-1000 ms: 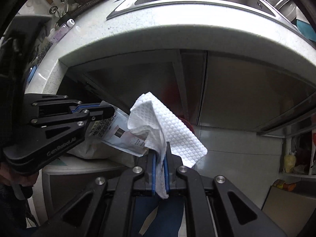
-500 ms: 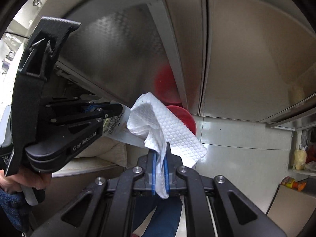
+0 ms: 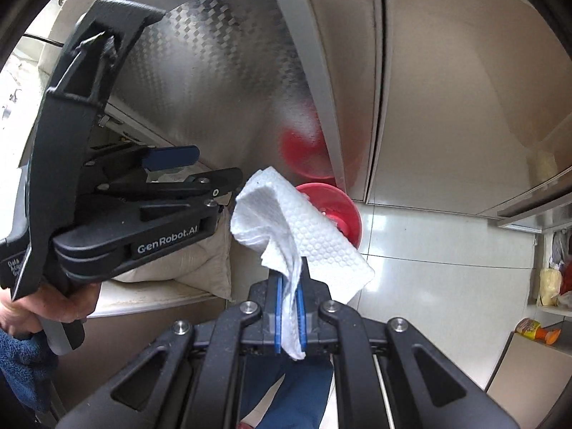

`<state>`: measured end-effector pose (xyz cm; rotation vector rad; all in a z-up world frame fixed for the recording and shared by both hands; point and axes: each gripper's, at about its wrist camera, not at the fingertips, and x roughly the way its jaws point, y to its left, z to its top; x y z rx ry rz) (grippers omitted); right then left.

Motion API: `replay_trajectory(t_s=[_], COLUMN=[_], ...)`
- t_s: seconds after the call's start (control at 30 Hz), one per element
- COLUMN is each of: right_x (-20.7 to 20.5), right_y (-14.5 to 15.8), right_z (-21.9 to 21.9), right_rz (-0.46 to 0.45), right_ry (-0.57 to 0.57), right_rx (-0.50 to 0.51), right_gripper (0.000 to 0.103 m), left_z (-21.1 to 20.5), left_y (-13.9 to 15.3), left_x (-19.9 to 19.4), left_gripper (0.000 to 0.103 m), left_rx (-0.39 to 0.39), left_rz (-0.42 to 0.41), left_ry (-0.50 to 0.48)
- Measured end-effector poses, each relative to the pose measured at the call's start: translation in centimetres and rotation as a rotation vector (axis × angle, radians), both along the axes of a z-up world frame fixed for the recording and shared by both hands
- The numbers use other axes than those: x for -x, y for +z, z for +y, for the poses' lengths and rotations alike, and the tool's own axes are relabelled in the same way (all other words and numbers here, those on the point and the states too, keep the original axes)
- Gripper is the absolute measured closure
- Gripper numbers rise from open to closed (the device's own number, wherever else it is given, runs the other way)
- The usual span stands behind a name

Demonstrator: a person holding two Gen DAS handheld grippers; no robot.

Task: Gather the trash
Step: 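Open the left gripper over the red bin to drop the sachet, then open the right gripper over the red bin to drop the white wipe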

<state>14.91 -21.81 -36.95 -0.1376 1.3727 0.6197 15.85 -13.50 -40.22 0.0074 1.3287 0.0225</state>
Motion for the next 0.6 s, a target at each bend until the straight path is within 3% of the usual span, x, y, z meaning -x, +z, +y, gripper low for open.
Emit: replay_trajectory(t_s=[0.33,0.37,0.43,0.6], right_x=[0.0,0.0,0.0,0.0], right_y=[0.1,0.4,0.2,-0.2], right_z=[1.1,0.7,1.1,3.2], right_rz=[-0.001,-0.001,-0.009,-0.002], right_ry=[0.024,0.031,0.043,0.07], right_rx=[0.005,0.007,0.014,0.013], right_gripper=[0.097,0.097,0.097,0.097], left_z=[2.7,3.3,4.0,5.0], left_y=[0.9,1.0,1.0,0.8], left_x=[2.1,2.4,2.8,3.6], left_gripper=[0.044,0.04,0.023,0.015], left_rx=[0.04,0.041,0.038,0.014], left_rz=[0.023,0.019,0.025,0.026], left_ry=[0.085,0.102,0.118,0.137])
